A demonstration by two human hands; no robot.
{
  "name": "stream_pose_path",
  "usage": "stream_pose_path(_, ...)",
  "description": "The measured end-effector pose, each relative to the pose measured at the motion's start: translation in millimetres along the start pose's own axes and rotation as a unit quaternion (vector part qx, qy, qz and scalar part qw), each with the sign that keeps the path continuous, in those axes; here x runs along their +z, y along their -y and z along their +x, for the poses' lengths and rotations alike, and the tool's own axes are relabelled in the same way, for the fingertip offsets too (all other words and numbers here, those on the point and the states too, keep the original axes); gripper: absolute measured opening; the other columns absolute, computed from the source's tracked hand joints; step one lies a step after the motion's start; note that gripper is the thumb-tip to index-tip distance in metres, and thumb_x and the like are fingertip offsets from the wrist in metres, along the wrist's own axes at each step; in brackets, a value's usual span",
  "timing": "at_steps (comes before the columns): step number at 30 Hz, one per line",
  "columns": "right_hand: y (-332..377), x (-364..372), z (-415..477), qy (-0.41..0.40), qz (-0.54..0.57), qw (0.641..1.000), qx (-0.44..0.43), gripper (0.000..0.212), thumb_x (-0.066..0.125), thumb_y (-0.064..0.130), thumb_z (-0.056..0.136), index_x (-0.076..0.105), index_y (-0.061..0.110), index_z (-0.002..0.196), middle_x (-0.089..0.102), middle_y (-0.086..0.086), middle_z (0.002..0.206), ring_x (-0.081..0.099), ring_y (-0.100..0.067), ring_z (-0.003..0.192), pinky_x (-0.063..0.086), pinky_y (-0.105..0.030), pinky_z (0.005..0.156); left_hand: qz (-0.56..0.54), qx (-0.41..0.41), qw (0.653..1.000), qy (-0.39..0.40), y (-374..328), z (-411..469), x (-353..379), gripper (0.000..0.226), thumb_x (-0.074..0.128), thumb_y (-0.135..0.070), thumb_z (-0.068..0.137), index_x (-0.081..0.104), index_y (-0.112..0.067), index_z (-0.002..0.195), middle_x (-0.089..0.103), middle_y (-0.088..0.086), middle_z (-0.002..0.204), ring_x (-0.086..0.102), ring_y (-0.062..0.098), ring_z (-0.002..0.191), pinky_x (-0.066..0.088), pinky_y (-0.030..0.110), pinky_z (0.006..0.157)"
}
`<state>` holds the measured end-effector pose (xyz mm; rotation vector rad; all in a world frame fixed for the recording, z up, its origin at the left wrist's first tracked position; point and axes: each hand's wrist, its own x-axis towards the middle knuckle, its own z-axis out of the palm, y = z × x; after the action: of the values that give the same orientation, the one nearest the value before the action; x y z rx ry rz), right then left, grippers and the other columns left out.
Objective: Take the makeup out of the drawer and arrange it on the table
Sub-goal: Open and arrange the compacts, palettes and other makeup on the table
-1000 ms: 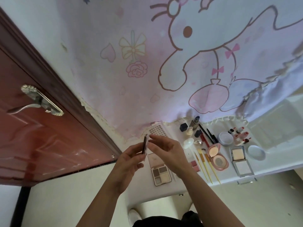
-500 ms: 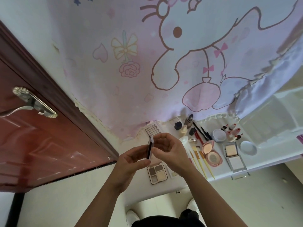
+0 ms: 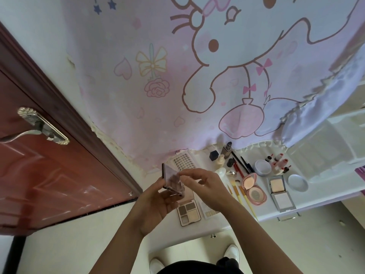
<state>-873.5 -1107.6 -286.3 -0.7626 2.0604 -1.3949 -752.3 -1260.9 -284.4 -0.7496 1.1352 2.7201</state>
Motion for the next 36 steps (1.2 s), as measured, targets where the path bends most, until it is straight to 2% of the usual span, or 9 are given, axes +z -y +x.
stream_pose_path(4, 7, -3, -2, 0.044, -0.131, 0.989, -0.044, 0.063, 0.073, 0.063, 0.073, 0.056, 0.047, 0.131, 0.047, 0.027, 0.143, 0.042, 0.006, 0.133, 0.042, -0.029, 0.105, -0.075, -0.023, 0.996, 0.032, -5, -1, -4, 0.061, 0.069, -0.034, 0.086, 0.053, -0.003, 0.136, 0.056, 0.030, 0.118, 0.062, 0.032, 0.088, 0.051, 0.040, 0.077)
stream_pose_path(7, 15, -5, 0, 0.053, -0.175, 0.980, -0.075, 0.070, 0.077, 0.058, 0.074, 0.051, 0.043, 0.138, 0.050, 0.025, 0.142, 0.042, 0.006, 0.132, 0.039, -0.029, 0.111, -0.061, -0.028, 0.996, 0.051, -7, -1, -4, 0.065, 0.065, -0.032, 0.088, 0.046, 0.001, 0.140, 0.053, 0.032, 0.125, 0.065, 0.031, 0.088, 0.053, 0.041, 0.079)
stream_pose_path(10, 21, -5, 5, 0.056, -0.195, 0.975, -0.092, 0.071, 0.077, 0.055, 0.076, 0.052, 0.038, 0.140, 0.057, 0.020, 0.137, 0.050, 0.003, 0.123, 0.045, -0.030, 0.106, -0.027, -0.040, 0.999, 0.024, -9, 2, -1, 0.066, 0.064, -0.047, 0.090, 0.052, -0.004, 0.139, 0.057, 0.029, 0.128, 0.066, 0.030, 0.095, 0.054, 0.043, 0.080)
stream_pose_path(12, 21, -6, 6, 0.066, -0.203, 0.972, -0.093, 0.075, 0.078, 0.056, 0.074, 0.052, 0.036, 0.141, 0.058, 0.019, 0.136, 0.052, 0.003, 0.119, 0.048, -0.030, 0.103, -0.008, -0.044, 0.999, -0.006, -10, 5, 2, 0.062, 0.057, -0.055, 0.092, 0.059, -0.010, 0.135, 0.062, 0.023, 0.126, 0.063, 0.031, 0.105, 0.053, 0.046, 0.089)
stream_pose_path(16, 22, -6, 6, 0.073, -0.225, 0.966, -0.107, 0.076, 0.077, 0.053, 0.075, 0.051, 0.033, 0.143, 0.058, 0.018, 0.134, 0.050, 0.006, 0.109, 0.048, -0.026, 0.100, -0.033, -0.034, 0.999, -0.021, -8, 9, 0, 0.051, 0.055, -0.041, 0.096, 0.058, -0.008, 0.135, 0.059, 0.018, 0.128, 0.054, 0.037, 0.120, 0.047, 0.048, 0.101)
stream_pose_path(22, 29, -5, 7, 0.087, -0.233, 0.961, -0.122, 0.070, 0.079, 0.047, 0.072, 0.058, 0.030, 0.136, 0.060, 0.013, 0.126, 0.057, -0.003, 0.110, 0.048, -0.022, 0.098, -0.049, -0.035, 0.998, -0.016, -9, 13, 1, 0.048, 0.055, -0.036, 0.097, 0.058, -0.006, 0.135, 0.053, 0.022, 0.137, 0.056, 0.035, 0.119, 0.055, 0.044, 0.089)
stream_pose_path(29, 30, -6, 10, 0.076, -0.246, 0.959, -0.117, 0.065, 0.079, 0.046, 0.068, 0.062, 0.029, 0.128, 0.062, 0.013, 0.116, 0.060, -0.006, 0.099, 0.053, -0.025, 0.089, -0.049, -0.038, 0.998, -0.008, -12, 20, 4, 0.077, 0.087, -0.039, 0.071, 0.059, -0.005, 0.134, 0.056, 0.021, 0.135, 0.050, 0.038, 0.126, 0.055, 0.044, 0.092)
stream_pose_path(32, 31, -7, 11, 0.080, -0.258, 0.956, -0.113, 0.062, 0.077, 0.049, 0.069, 0.062, 0.030, 0.126, 0.061, 0.013, 0.115, 0.060, -0.006, 0.097, 0.054, -0.024, 0.088, -0.041, -0.040, 0.998, -0.010, -14, 22, 6, 0.076, 0.086, -0.039, 0.073, 0.058, -0.005, 0.135, 0.055, 0.021, 0.137, 0.054, 0.033, 0.121, 0.054, 0.043, 0.094)
stream_pose_path(36, 33, -7, 10, 0.071, -0.268, 0.954, -0.115, 0.058, 0.075, 0.046, 0.067, 0.063, 0.028, 0.121, 0.061, 0.013, 0.106, 0.059, -0.007, 0.089, 0.055, -0.027, 0.081, -0.029, -0.038, 0.999, -0.018, -16, 24, 8, 0.061, 0.072, -0.037, 0.085, 0.057, -0.004, 0.135, 0.049, 0.022, 0.144, 0.047, 0.038, 0.133, 0.042, 0.049, 0.109)
